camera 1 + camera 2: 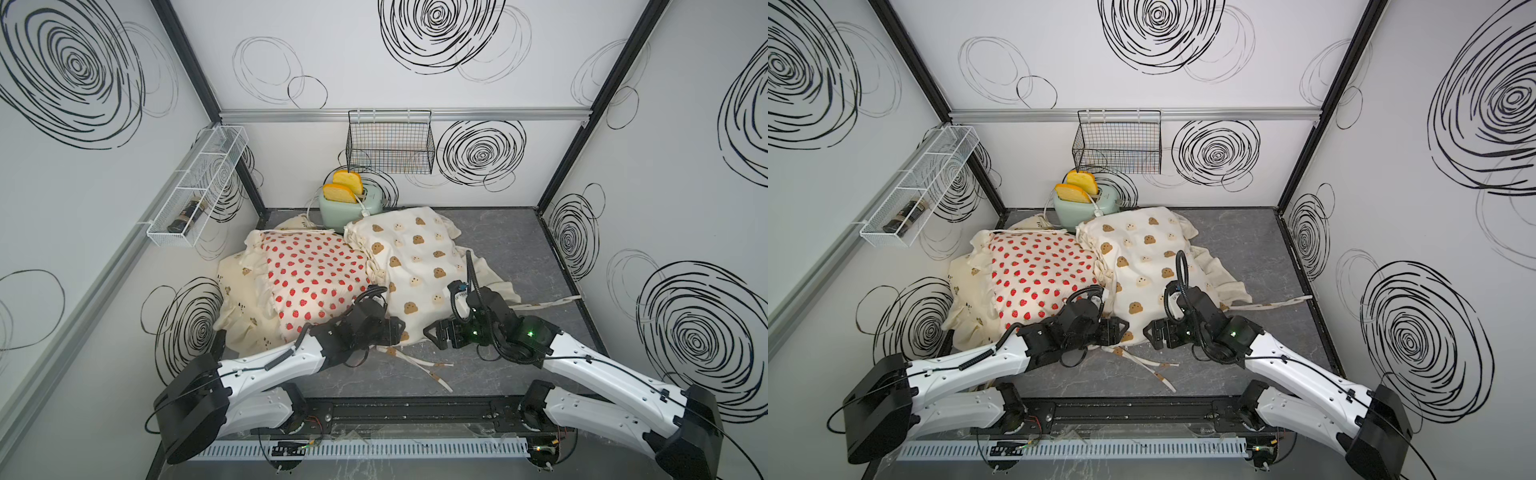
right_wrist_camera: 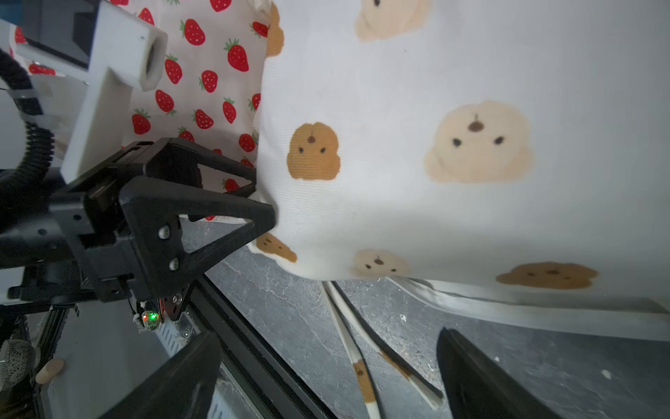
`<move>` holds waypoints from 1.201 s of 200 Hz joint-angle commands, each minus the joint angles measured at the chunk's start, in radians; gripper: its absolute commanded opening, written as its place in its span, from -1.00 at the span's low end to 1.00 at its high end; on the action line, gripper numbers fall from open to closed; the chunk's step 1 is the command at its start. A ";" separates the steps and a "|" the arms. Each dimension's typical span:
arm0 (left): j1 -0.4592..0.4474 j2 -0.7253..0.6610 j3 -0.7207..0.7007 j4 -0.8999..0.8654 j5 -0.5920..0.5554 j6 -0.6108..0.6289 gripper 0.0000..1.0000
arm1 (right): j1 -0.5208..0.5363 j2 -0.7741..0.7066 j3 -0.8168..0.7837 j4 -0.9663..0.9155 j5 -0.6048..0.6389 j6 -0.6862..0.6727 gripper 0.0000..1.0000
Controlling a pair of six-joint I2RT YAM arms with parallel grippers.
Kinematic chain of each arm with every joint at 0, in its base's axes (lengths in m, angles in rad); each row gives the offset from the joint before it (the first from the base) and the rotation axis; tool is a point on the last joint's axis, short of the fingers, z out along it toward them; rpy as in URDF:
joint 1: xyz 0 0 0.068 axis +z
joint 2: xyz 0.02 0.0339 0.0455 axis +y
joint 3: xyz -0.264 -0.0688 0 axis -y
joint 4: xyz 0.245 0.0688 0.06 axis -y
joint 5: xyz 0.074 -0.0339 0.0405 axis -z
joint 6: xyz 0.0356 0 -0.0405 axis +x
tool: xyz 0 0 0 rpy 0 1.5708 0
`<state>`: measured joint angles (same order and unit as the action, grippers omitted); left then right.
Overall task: Zip up pillowcases
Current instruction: Pick up the pillowcase from the center of the board.
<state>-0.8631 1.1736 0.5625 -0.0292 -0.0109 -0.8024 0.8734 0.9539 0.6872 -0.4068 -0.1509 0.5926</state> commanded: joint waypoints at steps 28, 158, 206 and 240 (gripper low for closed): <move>-0.012 0.056 -0.027 0.128 -0.005 -0.039 0.22 | 0.024 -0.022 -0.014 0.031 0.062 0.028 0.95; 0.020 -0.028 0.005 0.315 -0.016 -0.195 -0.89 | 0.216 -0.010 -0.012 0.033 0.192 0.107 0.96; 0.025 -0.087 0.010 0.322 0.000 -0.229 -0.90 | 0.292 0.076 0.021 0.116 0.222 0.123 0.59; 0.026 -0.092 0.011 0.327 0.009 -0.236 -0.91 | 0.236 0.066 -0.030 0.262 0.077 0.185 0.37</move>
<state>-0.8440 1.1019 0.5423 0.2146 -0.0059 -1.0073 1.1496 1.0397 0.6739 -0.2932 0.0238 0.7216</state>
